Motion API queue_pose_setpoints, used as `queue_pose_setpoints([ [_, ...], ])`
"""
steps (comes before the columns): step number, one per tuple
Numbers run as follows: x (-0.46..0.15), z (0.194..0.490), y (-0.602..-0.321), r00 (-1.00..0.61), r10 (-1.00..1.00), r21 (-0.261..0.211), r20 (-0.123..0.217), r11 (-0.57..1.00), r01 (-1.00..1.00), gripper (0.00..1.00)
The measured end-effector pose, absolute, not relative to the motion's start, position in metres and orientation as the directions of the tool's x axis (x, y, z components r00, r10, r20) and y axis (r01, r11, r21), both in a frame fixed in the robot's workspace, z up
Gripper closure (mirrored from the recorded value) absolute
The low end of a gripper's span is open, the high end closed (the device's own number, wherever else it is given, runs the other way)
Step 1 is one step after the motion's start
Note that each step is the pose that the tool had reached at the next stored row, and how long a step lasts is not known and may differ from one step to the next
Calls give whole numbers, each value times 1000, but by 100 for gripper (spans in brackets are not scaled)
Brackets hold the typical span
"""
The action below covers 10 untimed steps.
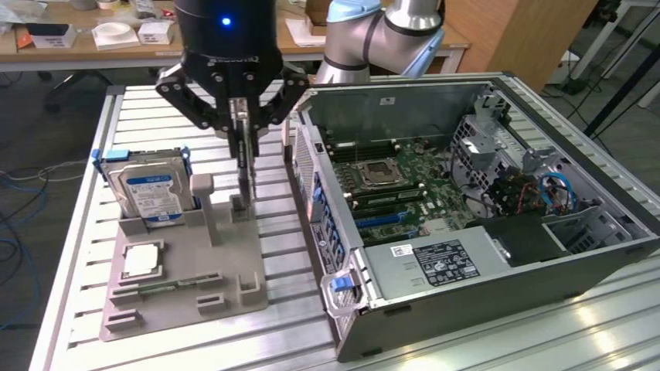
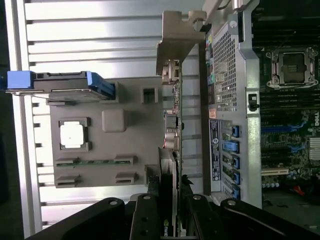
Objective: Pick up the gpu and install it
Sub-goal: 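Pick up the gpu and move the gpu toward the slot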
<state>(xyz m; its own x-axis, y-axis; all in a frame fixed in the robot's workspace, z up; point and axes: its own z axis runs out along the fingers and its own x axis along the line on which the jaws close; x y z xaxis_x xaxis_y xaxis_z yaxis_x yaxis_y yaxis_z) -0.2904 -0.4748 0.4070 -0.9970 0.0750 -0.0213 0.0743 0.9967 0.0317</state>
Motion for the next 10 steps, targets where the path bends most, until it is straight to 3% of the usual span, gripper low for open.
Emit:
queue_pose_setpoints([
  [10, -246, 407, -475, -997, 70, 32, -21, 997, 69, 73],
])
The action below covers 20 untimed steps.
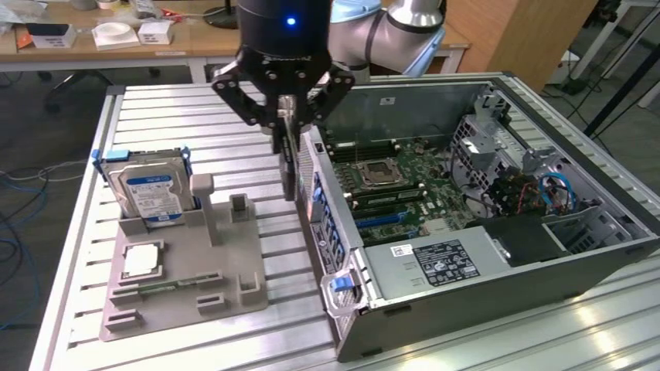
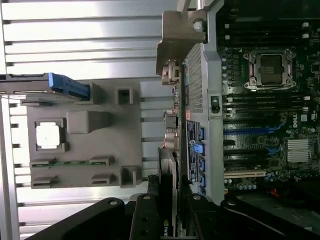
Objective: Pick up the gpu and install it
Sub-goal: 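Pick up the gpu and move the gpu toward the slot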
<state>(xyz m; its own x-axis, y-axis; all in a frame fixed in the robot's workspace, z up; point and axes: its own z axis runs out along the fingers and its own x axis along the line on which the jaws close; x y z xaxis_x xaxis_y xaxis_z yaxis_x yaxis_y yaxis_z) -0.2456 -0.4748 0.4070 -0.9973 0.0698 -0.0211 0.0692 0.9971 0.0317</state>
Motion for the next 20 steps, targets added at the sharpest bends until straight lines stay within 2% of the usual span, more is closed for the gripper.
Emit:
queue_pose_setpoints([
  [20, -155, 407, -475, -998, 67, 32, -21, 997, 66, 73],
])
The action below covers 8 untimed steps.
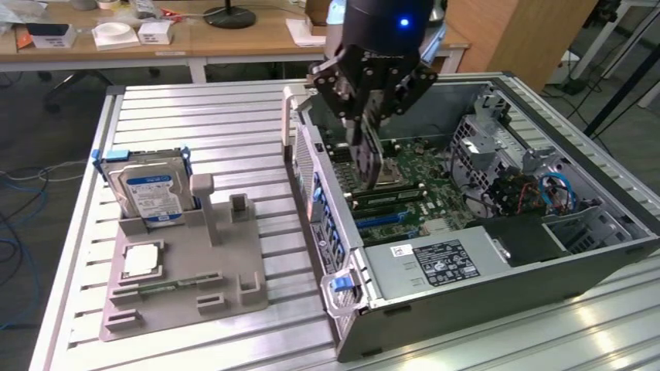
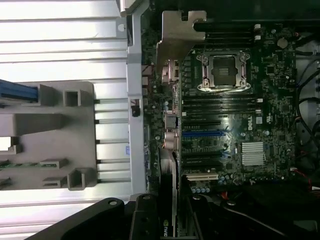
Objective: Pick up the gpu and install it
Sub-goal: 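Pick up the gpu and move the gpu toward the slot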
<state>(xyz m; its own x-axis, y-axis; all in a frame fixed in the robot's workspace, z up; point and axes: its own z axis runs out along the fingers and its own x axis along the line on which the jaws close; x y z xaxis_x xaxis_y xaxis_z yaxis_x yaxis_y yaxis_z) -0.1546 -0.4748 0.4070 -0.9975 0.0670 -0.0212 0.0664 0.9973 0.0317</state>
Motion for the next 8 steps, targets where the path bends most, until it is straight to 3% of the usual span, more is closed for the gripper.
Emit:
queue_pose_setpoints([
  [8, -118, 407, -475, -998, 67, 32, -21, 997, 66, 73],
])
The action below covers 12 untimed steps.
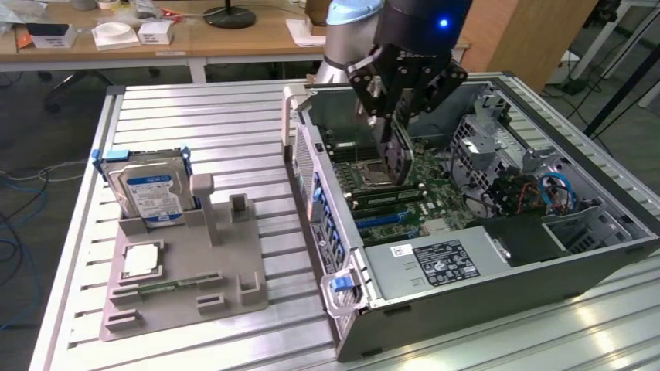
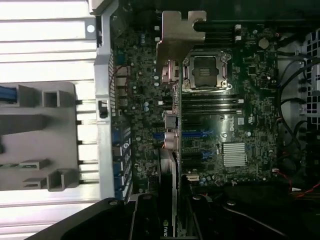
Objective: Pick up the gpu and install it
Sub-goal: 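Pick up the gpu and move the gpu toward the slot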
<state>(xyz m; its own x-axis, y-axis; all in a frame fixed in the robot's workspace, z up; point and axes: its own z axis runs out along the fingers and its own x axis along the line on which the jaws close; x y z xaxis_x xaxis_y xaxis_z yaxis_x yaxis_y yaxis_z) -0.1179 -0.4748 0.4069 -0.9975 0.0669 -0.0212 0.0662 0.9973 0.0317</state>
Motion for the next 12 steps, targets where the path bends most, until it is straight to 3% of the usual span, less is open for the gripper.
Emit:
queue_pose_setpoints([
  [12, -64, 407, -475, -998, 66, 32, -21, 997, 66, 73],
])
